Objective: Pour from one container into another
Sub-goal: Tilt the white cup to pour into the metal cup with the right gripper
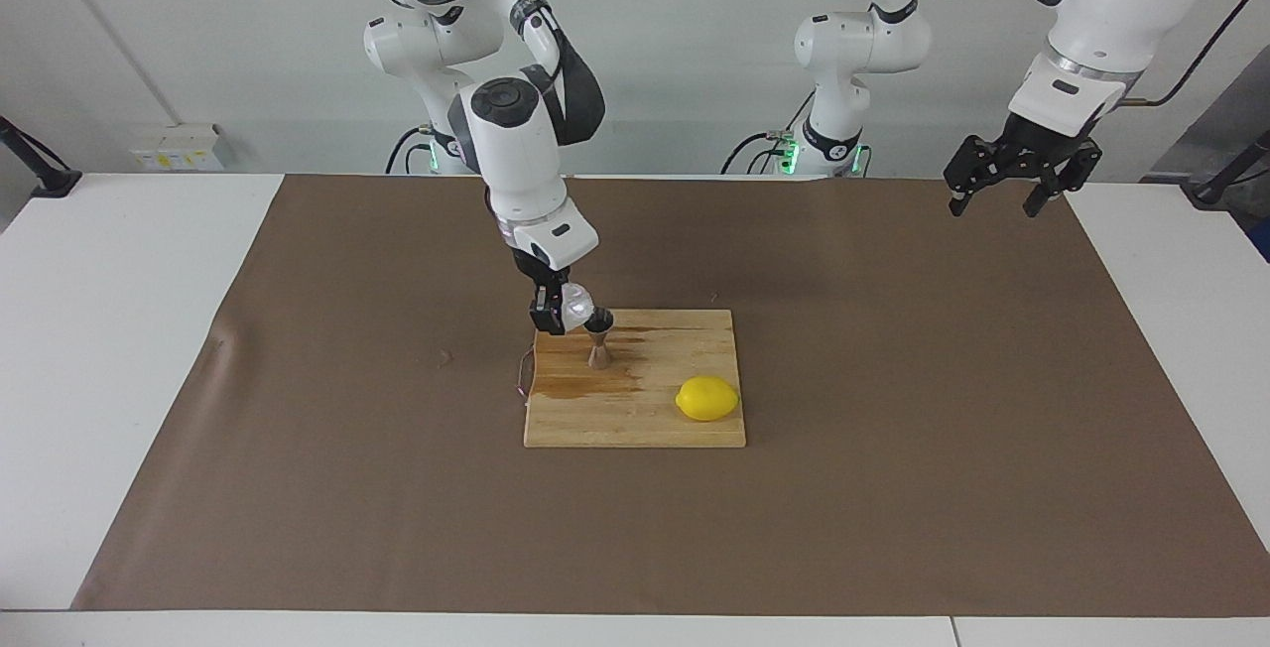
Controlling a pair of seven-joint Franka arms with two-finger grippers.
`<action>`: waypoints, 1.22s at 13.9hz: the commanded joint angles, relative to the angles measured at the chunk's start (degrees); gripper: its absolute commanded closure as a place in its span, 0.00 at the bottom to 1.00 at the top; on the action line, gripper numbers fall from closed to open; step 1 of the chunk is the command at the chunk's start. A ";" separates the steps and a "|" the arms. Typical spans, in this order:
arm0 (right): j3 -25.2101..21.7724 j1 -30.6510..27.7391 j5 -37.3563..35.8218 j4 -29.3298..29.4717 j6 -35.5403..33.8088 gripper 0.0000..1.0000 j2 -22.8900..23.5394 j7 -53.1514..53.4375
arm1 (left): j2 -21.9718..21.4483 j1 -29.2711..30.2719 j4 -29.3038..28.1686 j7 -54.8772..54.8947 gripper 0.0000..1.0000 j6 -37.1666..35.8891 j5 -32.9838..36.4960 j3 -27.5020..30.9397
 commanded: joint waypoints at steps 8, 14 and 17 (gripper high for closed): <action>0.20 1.22 -5.71 -1.77 -0.46 0.80 -1.41 2.93 | -1.21 0.07 -2.24 -0.86 0.00 0.89 0.54 0.17; 0.20 1.49 -8.26 -1.95 -1.43 0.80 -1.33 4.07 | -1.21 0.07 -2.42 -0.86 0.00 0.10 0.54 0.17; 0.29 1.49 -9.14 -1.94 -1.43 0.80 -1.15 4.60 | -1.30 0.34 -2.41 -0.86 0.00 0.10 0.54 0.26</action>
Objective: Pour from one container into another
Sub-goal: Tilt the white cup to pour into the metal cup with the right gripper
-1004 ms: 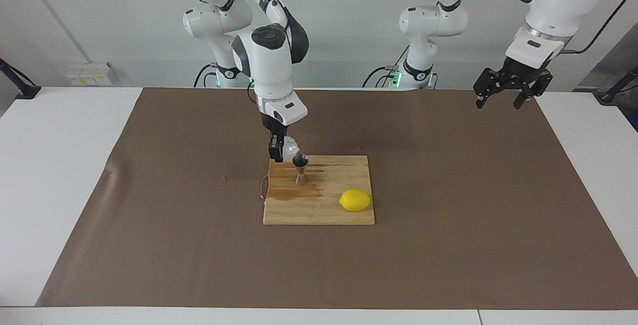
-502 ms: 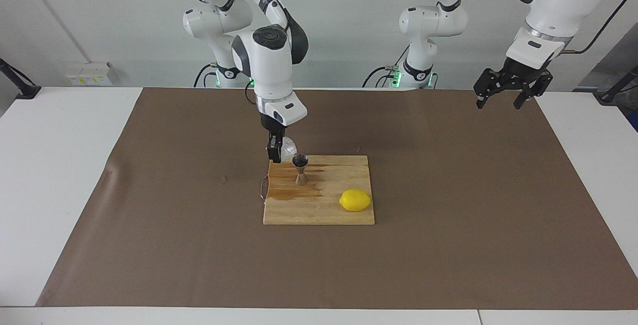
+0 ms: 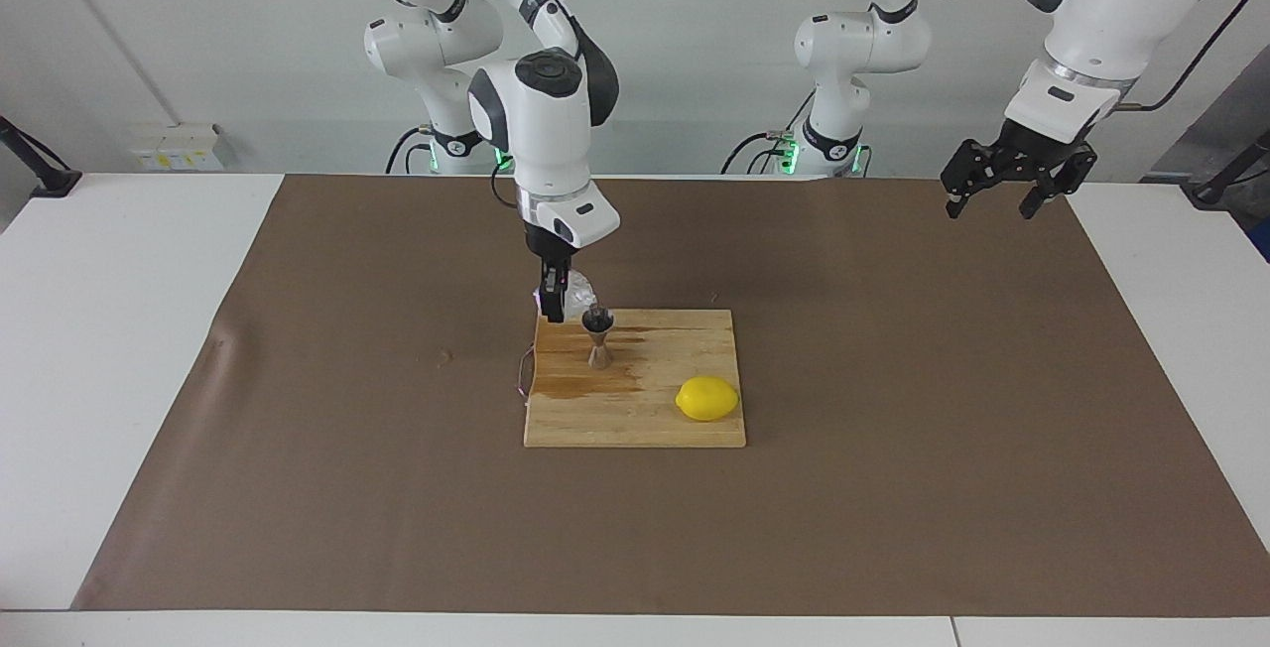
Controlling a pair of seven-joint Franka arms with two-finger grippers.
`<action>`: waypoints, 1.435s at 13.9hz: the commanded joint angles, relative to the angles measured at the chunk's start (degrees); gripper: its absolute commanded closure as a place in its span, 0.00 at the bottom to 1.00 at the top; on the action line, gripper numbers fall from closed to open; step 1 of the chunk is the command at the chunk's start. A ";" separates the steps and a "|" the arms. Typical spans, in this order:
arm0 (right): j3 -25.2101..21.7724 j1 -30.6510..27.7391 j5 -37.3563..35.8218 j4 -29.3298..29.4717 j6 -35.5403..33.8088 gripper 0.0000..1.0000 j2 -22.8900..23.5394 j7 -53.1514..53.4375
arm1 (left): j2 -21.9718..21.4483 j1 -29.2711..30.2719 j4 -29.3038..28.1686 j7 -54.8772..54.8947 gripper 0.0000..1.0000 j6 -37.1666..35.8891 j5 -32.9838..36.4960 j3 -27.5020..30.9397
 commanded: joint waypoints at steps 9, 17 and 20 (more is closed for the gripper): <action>0.21 1.48 -4.60 -0.96 -0.55 0.80 -0.70 3.48 | -1.30 0.11 -1.35 -0.68 0.00 0.18 0.54 -0.01; 0.48 0.52 -3.29 -1.14 1.46 0.80 -0.43 5.42 | -1.30 0.20 -1.35 -0.68 0.00 0.18 0.54 -0.01; 0.48 0.43 -0.32 -2.54 4.19 0.81 -0.52 4.81 | -1.30 0.20 -1.35 -0.68 0.00 0.18 0.54 -0.01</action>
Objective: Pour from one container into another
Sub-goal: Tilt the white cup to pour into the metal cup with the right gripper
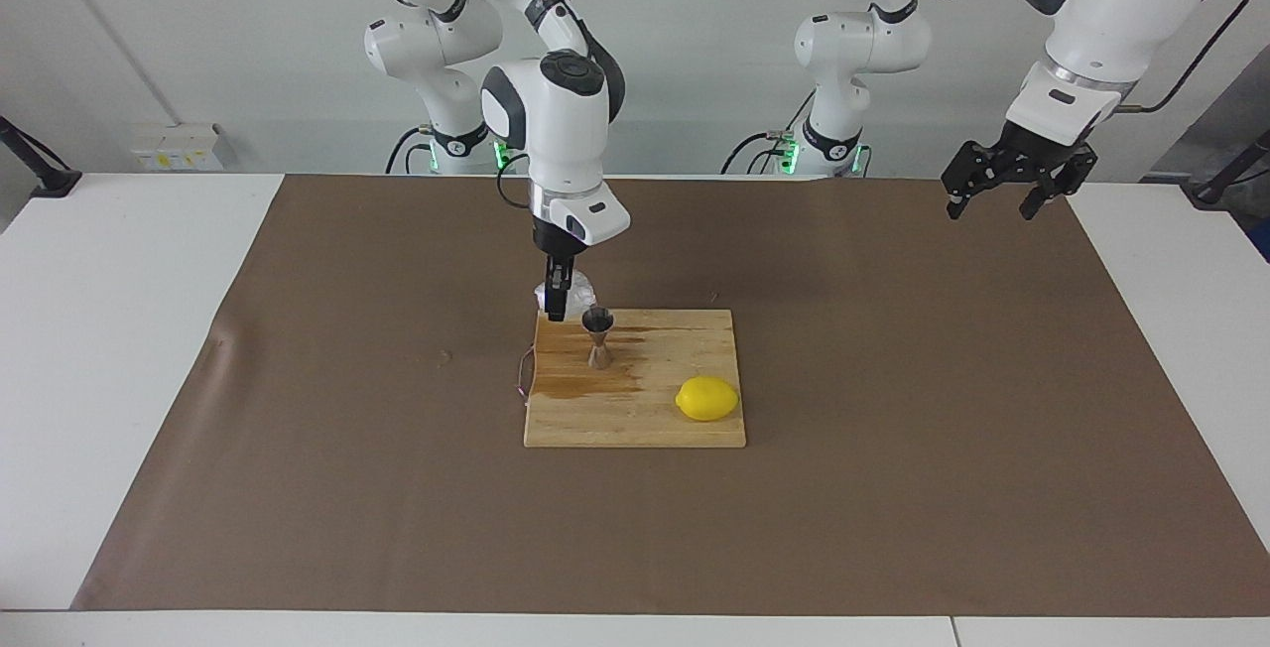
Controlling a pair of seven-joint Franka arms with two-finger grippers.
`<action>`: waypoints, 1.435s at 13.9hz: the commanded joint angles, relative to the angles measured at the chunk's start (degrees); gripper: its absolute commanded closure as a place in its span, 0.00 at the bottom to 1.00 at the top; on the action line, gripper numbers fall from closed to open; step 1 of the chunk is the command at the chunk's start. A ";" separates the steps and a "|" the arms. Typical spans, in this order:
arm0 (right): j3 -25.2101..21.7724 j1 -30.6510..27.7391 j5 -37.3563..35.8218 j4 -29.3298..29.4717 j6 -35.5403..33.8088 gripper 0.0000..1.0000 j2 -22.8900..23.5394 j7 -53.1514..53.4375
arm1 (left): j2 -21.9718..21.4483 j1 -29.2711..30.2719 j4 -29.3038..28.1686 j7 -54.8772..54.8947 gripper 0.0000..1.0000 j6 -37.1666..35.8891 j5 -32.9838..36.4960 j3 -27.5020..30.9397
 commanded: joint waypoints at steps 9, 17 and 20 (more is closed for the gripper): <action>0.51 -4.03 12.36 -2.97 7.08 0.81 -1.25 -6.86 | -1.30 0.08 -1.35 -0.67 0.00 0.18 0.54 -0.05; 0.51 -13.41 36.07 -3.24 6.29 0.81 -2.92 -32.23 | -1.30 0.17 -1.35 -0.67 0.00 0.18 0.54 -0.05; 0.51 -18.61 44.08 -6.21 5.32 0.81 -3.88 -42.61 | -1.21 0.17 -1.35 -0.67 0.00 0.18 0.54 -0.05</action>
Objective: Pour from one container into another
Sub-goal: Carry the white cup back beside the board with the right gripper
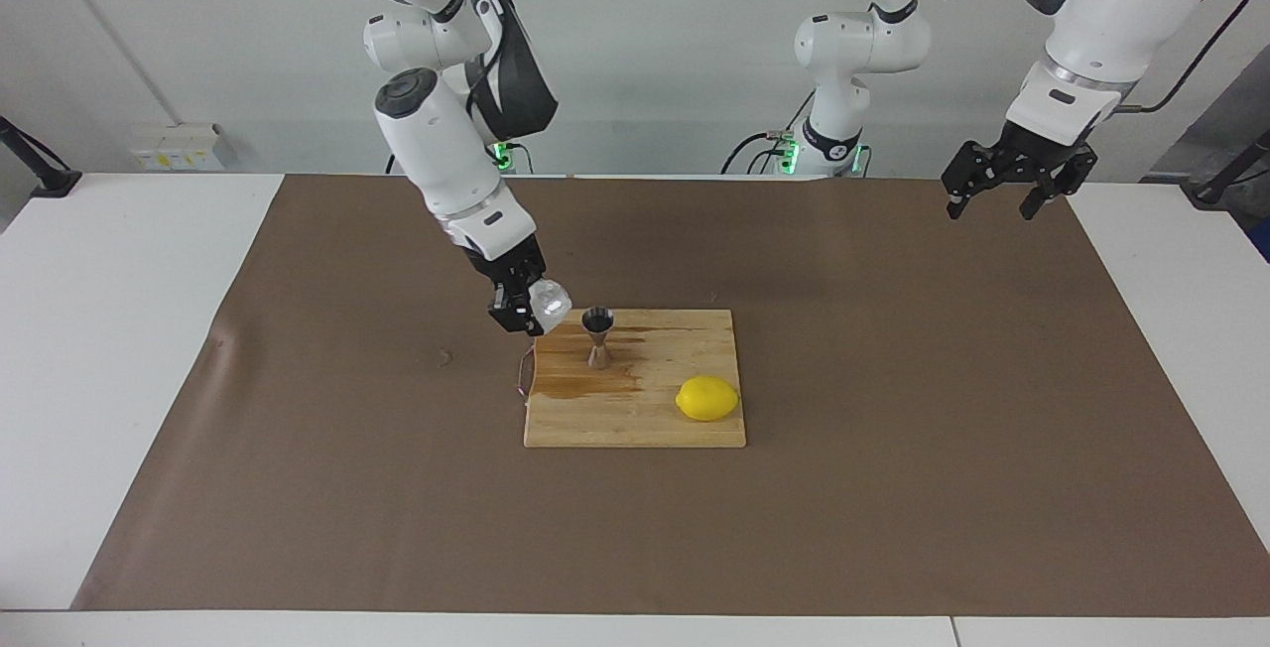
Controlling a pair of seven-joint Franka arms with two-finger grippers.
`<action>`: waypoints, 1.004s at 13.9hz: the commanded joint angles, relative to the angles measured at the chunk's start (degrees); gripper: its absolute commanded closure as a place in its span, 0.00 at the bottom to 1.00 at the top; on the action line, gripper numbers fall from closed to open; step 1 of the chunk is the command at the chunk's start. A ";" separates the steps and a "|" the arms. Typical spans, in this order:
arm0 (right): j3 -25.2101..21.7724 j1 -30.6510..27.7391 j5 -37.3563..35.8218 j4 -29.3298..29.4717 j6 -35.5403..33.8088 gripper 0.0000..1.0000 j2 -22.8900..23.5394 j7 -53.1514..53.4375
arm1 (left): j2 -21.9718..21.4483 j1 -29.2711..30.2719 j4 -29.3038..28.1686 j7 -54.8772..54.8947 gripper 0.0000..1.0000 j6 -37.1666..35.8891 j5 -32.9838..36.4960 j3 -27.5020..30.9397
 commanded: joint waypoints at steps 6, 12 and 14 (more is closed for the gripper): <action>0.64 -13.16 20.13 -10.94 -0.68 0.80 -1.09 -29.26 | -1.30 0.17 -1.35 -0.66 0.00 0.18 0.54 -0.05; 0.64 -19.41 26.91 -15.34 -0.76 0.80 1.98 -44.39 | -1.21 0.17 -1.35 -0.66 0.00 0.18 0.54 -0.05; 0.64 -21.51 30.77 -15.61 -1.55 0.80 5.22 -49.66 | -1.21 0.17 -1.35 -0.66 0.00 0.18 0.54 -0.05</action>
